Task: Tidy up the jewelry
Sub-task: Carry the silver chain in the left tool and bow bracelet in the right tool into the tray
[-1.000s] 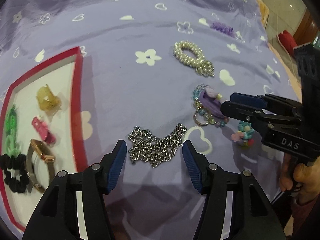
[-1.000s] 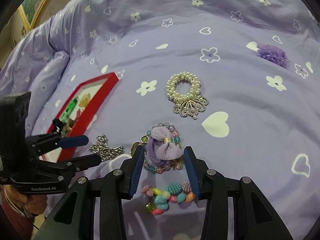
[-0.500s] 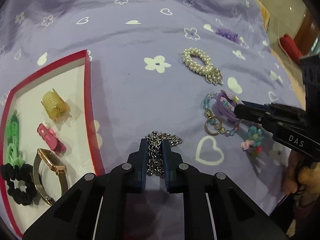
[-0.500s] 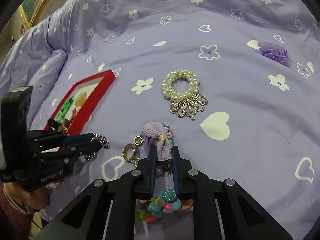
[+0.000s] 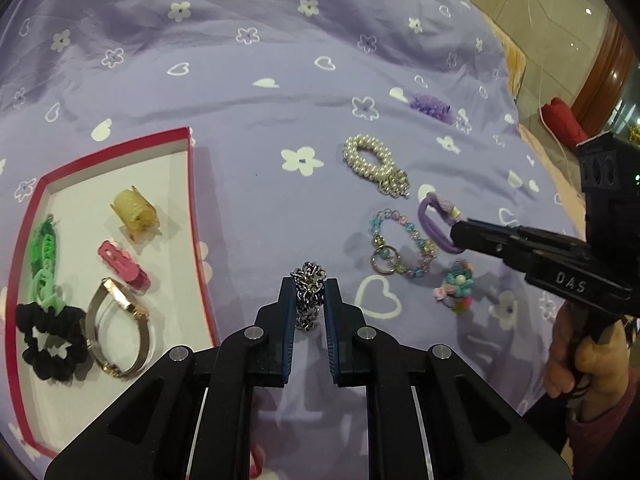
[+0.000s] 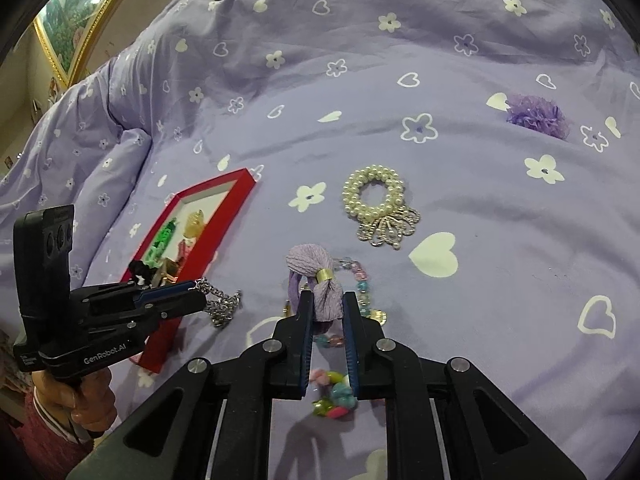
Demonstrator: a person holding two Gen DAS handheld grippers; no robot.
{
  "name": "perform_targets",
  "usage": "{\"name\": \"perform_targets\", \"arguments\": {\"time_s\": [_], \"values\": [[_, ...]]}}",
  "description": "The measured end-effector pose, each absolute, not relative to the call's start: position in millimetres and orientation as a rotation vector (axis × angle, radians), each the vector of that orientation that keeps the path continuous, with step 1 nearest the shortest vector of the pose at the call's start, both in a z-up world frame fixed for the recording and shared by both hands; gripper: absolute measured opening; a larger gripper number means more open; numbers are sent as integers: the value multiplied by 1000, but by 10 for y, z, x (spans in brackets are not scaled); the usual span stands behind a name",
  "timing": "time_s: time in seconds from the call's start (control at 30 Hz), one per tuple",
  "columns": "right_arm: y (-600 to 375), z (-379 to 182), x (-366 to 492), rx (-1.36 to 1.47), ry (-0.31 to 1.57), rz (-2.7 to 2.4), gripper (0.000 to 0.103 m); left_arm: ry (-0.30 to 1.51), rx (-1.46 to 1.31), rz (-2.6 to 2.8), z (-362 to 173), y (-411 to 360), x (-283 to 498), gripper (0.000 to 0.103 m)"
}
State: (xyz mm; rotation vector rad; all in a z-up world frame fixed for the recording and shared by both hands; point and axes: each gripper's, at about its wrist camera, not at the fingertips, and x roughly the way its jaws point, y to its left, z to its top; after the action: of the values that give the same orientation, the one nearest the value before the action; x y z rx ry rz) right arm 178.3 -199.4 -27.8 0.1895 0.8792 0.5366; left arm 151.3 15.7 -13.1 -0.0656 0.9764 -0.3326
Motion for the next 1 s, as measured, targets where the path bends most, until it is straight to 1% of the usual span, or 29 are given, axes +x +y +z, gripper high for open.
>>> {"name": "perform_targets", "arguments": {"time_s": [0.57,1.0], "values": [[-1469,-62,1502,142,855,638,14,896,-137,-285,189,556,1159,12],[-954,85,1378,103,840,737,14,847,-216,-207,349,1099,914,12]]}}
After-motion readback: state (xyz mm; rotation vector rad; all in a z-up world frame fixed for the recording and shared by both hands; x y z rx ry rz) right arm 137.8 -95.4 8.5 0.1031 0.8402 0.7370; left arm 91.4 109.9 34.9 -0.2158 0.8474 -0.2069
